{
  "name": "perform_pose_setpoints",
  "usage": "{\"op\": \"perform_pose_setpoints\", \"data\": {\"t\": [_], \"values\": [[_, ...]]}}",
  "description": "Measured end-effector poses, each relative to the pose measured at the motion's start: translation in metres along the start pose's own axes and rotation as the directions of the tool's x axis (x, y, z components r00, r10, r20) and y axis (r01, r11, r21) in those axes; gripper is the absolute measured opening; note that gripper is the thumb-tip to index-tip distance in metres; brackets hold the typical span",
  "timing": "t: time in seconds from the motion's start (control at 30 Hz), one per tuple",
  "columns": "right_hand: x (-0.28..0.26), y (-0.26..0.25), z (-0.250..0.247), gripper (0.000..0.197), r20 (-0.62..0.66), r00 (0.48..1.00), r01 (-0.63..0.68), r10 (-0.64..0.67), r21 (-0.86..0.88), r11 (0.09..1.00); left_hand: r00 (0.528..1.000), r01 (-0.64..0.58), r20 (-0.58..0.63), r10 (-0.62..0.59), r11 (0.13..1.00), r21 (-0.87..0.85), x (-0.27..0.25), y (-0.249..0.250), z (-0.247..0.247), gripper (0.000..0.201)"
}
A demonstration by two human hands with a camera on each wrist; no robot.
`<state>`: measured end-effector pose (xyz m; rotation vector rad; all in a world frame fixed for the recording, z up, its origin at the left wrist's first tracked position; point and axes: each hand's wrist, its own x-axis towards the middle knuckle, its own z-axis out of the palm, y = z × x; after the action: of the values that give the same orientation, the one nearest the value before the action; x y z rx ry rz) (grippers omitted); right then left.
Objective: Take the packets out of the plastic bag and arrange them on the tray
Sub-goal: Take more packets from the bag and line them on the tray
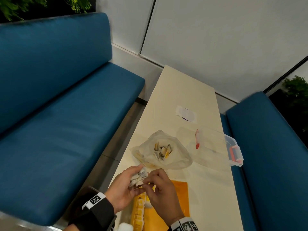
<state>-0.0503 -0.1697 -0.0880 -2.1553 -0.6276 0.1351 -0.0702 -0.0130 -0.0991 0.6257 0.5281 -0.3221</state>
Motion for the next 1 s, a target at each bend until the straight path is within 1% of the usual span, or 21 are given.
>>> {"op": "perform_pose_setpoints", "data": {"t": [0.13, 0.2, 0.3, 0.37, 0.4, 0.5, 0.6, 0.77, 0.9, 1.0], "values": [[0.000, -0.009, -0.009, 0.016, -0.004, 1.000, 0.006, -0.005, 0.034, 0.999, 0.999, 0.004, -0.035, -0.006, 0.998, -0.059, 0.001, -0.001, -0.006, 0.039], [0.000, -0.015, -0.013, 0.015, -0.004, 1.000, -0.022, 0.022, 0.070, 0.997, 0.999, 0.006, -0.050, -0.011, 0.995, -0.099, 0.002, -0.001, -0.006, 0.038], [0.003, -0.026, -0.027, 0.011, 0.034, 0.989, -0.151, 0.147, 0.164, 0.975, 0.998, 0.017, -0.052, -0.024, 0.991, -0.135, 0.001, 0.000, -0.005, 0.029], [0.008, -0.028, -0.040, 0.007, 0.081, 0.964, -0.264, 0.251, 0.301, 0.916, 0.999, 0.013, -0.043, -0.019, 0.991, -0.134, -0.001, 0.000, -0.008, 0.028], [0.011, -0.027, -0.046, 0.005, 0.101, 0.952, -0.307, 0.290, 0.321, 0.896, 0.999, 0.006, -0.051, -0.012, 0.992, -0.123, -0.001, -0.001, -0.009, 0.030], [0.015, -0.014, -0.054, 0.006, 0.129, 0.911, -0.413, 0.393, 0.257, 0.874, 0.997, -0.025, -0.076, 0.018, 0.996, -0.089, -0.003, -0.004, -0.013, 0.029], [0.010, 0.002, -0.053, 0.006, 0.141, 0.860, -0.510, 0.491, 0.277, 0.814, 0.996, -0.033, -0.088, 0.028, 0.998, -0.057, -0.005, -0.007, -0.012, 0.033], [-0.005, 0.021, -0.046, 0.005, 0.188, 0.823, -0.568, 0.536, 0.229, 0.791, 0.994, -0.041, -0.103, 0.041, 0.999, 0.002, -0.004, -0.011, -0.013, 0.036], [-0.014, 0.036, -0.041, 0.005, 0.246, 0.759, -0.642, 0.603, 0.130, 0.755, 0.993, -0.042, -0.110, 0.045, 0.999, 0.034, -0.002, -0.014, -0.014, 0.039], [-0.020, 0.041, -0.034, 0.006, 0.296, 0.716, -0.669, 0.632, 0.034, 0.742, 0.991, -0.034, -0.124, 0.041, 0.998, 0.052, 0.000, -0.016, -0.015, 0.036]]}}
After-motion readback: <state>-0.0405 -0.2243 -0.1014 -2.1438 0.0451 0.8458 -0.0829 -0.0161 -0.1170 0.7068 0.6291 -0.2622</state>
